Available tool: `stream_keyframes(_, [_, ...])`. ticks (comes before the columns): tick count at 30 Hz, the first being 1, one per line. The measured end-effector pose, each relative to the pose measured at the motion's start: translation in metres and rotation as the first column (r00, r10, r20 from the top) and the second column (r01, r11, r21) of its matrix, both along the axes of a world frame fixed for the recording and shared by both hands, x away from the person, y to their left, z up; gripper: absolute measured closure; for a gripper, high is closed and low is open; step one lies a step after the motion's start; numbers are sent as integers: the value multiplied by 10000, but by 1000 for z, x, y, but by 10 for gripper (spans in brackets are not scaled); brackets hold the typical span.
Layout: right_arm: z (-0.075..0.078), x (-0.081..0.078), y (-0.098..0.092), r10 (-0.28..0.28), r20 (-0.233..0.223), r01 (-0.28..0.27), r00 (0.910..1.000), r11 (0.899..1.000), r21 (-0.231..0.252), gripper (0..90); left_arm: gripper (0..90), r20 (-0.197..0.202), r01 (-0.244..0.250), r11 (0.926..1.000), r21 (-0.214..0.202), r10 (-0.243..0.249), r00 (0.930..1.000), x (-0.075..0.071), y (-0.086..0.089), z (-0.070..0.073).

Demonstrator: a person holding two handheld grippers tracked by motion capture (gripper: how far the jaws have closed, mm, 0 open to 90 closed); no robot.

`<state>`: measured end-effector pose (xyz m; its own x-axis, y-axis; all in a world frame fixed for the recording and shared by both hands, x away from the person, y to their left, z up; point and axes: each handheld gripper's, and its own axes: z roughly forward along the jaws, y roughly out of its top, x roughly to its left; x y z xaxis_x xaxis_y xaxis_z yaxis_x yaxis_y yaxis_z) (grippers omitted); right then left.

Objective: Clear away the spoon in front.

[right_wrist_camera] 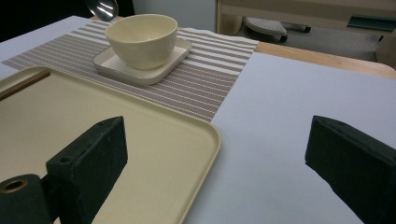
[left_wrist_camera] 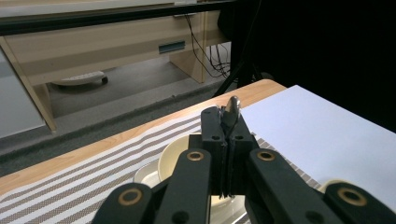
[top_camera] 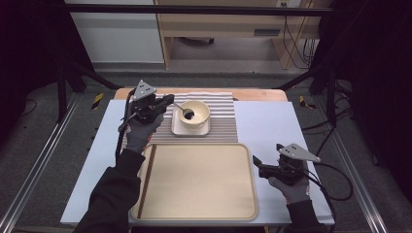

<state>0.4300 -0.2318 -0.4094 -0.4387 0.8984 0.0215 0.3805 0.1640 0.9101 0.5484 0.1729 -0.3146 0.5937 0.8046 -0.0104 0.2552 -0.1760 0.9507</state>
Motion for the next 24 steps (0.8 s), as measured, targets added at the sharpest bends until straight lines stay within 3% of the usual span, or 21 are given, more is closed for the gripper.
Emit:
stream_keyframes(6, [0, 0, 1, 12, -16, -12, 10000, 10000, 11, 59, 886, 85, 282, 9996, 96, -283, 9996, -18, 3, 9])
stream_keyframes(10, [1, -1, 0, 15, 19, -15, 10000, 10000, 62, 59, 886, 113, 615, 9979, 209, -618, 9980, -40, 5, 11])
stream_keyframes(24, [-1, -1, 2, 11, -12, -11, 10000, 10000, -29, 59, 886, 27, 1296, 9908, 383, -1298, 9915, -93, 16, 1])
